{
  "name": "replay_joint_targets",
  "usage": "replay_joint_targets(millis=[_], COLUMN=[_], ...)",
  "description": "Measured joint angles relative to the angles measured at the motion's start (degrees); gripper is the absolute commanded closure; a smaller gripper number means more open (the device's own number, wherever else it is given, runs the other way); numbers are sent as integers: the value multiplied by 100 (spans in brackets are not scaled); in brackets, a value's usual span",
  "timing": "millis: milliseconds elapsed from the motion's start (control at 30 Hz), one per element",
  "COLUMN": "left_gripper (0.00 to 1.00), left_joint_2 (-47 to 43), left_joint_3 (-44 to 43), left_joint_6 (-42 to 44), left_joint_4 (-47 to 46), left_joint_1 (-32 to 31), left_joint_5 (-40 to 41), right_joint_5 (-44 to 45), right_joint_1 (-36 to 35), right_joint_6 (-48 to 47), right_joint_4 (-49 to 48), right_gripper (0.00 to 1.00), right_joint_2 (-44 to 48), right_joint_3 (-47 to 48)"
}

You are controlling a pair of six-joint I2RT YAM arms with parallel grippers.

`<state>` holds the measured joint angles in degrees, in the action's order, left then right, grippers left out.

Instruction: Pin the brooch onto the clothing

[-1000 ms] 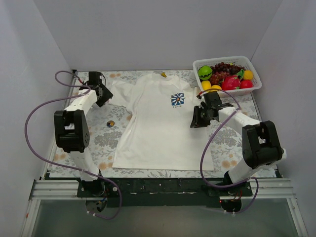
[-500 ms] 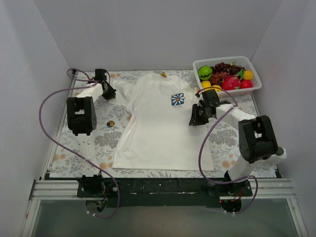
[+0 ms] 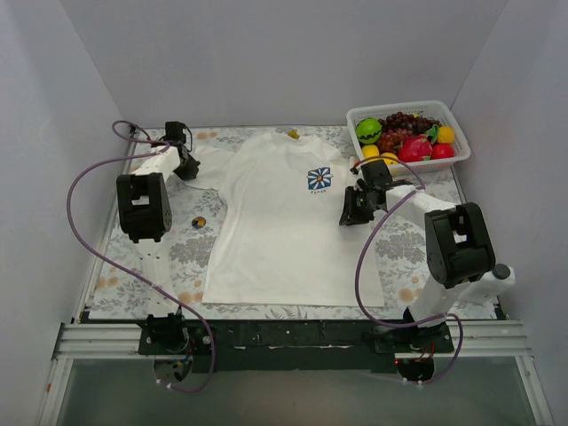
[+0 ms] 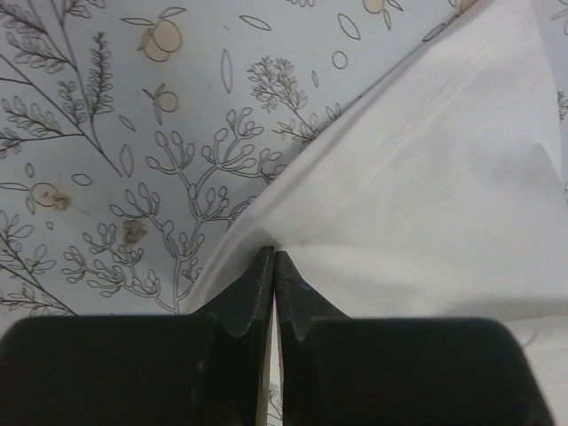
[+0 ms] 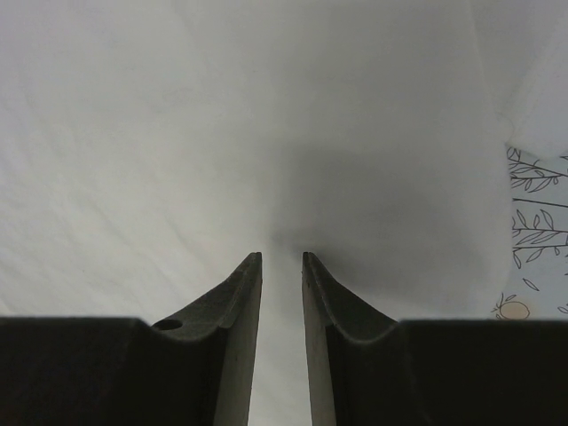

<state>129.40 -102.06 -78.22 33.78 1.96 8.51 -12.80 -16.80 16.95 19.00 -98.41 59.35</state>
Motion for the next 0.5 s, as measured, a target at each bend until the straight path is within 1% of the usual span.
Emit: replay_joint_targets(millis=[500], left_gripper=[100], left_joint_2=[-105], left_joint_3=[46], left_joint_6=[50], left_joint_4=[564], left_joint_1=[149], left_joint_5=[957], right_joint_5=[63], right_joint_1=[-15], right_joint_6=[87], right_joint_4=[-13], right_gripper=[68], right_joint_2=[-136], right_joint_3=[-33])
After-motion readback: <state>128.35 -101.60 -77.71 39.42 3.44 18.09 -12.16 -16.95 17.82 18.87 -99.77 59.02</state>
